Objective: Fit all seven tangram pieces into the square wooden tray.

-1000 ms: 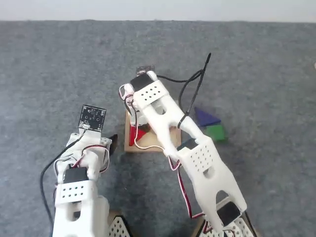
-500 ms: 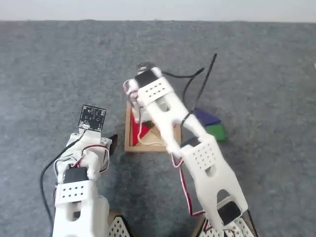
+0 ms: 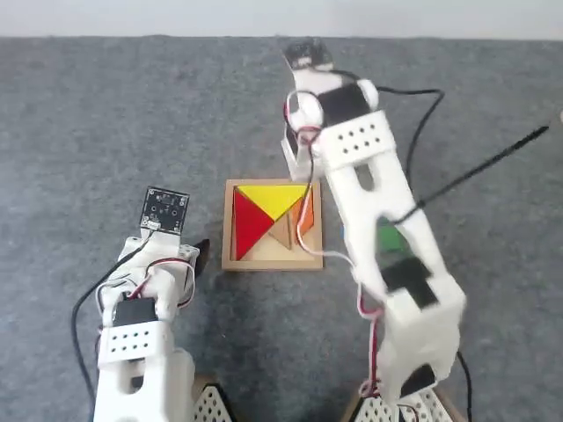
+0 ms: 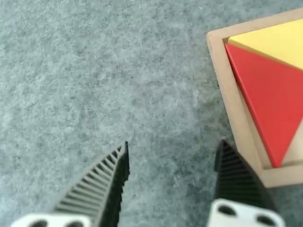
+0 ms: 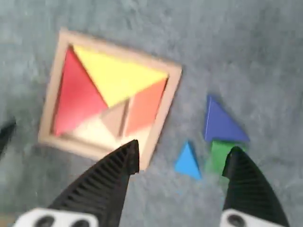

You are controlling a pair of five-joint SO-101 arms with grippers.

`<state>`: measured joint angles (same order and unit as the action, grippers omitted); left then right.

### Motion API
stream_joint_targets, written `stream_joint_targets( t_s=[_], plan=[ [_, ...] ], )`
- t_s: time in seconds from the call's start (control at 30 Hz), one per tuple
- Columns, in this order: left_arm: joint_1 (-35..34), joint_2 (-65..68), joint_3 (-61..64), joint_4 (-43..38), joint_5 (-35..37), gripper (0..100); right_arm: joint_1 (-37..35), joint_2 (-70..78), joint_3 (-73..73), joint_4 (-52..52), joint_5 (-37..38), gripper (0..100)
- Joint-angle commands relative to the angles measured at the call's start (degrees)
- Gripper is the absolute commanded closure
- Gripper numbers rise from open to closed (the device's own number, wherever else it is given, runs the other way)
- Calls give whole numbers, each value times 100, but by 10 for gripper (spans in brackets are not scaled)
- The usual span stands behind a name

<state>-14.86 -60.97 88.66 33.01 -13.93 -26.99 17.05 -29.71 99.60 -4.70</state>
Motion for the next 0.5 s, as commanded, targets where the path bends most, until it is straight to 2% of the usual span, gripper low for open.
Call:
stream_joint_targets(
  t_s=[0.0,0.1,0.2,0.33,0.47],
  plan=[
    [-9,-79,-22,-114,-70,720,75,-1297,2233,-1095,290,714],
    [-9,-79,-22,-105,-70,720,84,-2026,4387,-2580,897,716],
    [-9,-79,-22,-105,-70,720,488,-2484,5837,-3468,1284,717],
    [-9,-79,-22,-105,-70,720,1376,-2695,6330,-3609,1433,717],
    [-9,-79,-22,-105,-70,720,1754,-2510,6382,-3618,2084,714]
  ],
)
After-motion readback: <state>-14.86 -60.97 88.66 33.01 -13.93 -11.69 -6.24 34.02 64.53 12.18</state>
